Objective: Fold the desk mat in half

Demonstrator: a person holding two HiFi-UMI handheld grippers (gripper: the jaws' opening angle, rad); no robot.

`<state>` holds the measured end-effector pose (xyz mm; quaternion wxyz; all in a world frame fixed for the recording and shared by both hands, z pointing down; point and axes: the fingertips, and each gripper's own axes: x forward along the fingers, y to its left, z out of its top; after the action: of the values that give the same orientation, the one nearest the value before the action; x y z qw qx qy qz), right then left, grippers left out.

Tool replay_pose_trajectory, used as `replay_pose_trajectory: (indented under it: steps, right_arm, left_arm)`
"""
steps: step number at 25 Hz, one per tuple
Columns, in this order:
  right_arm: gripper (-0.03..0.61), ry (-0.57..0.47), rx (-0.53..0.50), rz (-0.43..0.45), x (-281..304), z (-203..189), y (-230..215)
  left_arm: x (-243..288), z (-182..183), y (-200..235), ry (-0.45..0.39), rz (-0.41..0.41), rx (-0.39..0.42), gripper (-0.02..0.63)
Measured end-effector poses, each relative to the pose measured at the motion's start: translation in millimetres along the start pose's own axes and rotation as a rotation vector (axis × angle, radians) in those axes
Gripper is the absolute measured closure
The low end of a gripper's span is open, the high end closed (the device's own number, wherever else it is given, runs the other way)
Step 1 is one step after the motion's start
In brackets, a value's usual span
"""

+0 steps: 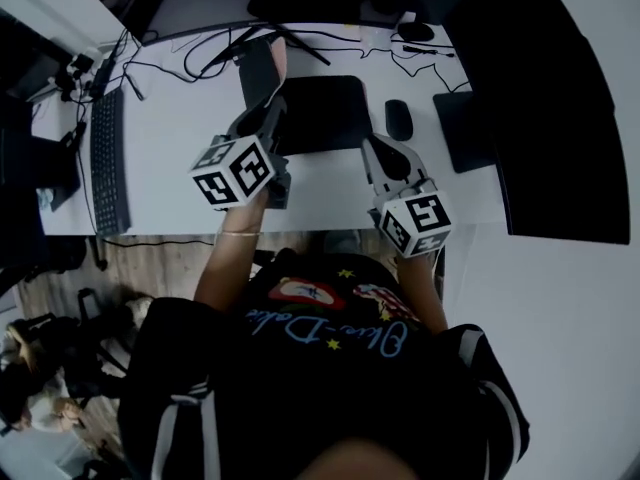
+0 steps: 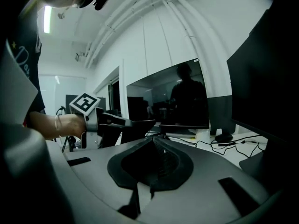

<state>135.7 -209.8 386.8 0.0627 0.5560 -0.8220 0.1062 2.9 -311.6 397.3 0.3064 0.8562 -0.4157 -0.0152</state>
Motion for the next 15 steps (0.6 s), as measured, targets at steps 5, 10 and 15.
replay_pose_trajectory:
  steps: [5, 10, 15]
  right_arm:
    - [0.578, -0.011, 0.016, 0.060, -3, 13, -25]
    - [0.578, -0.015, 0.015, 0.114, -6, 14, -55]
    - [0.578, 0.026, 0.006, 0.156, -5, 5, -76]
  left_arm:
    - [33, -21, -24, 0.030, 0.016, -0.016, 0.580]
    - [63, -56, -44, 0.092, 0.049, 0.051, 0.580]
    - [83, -86, -57, 0.141, 0.101, 0.137, 0.580]
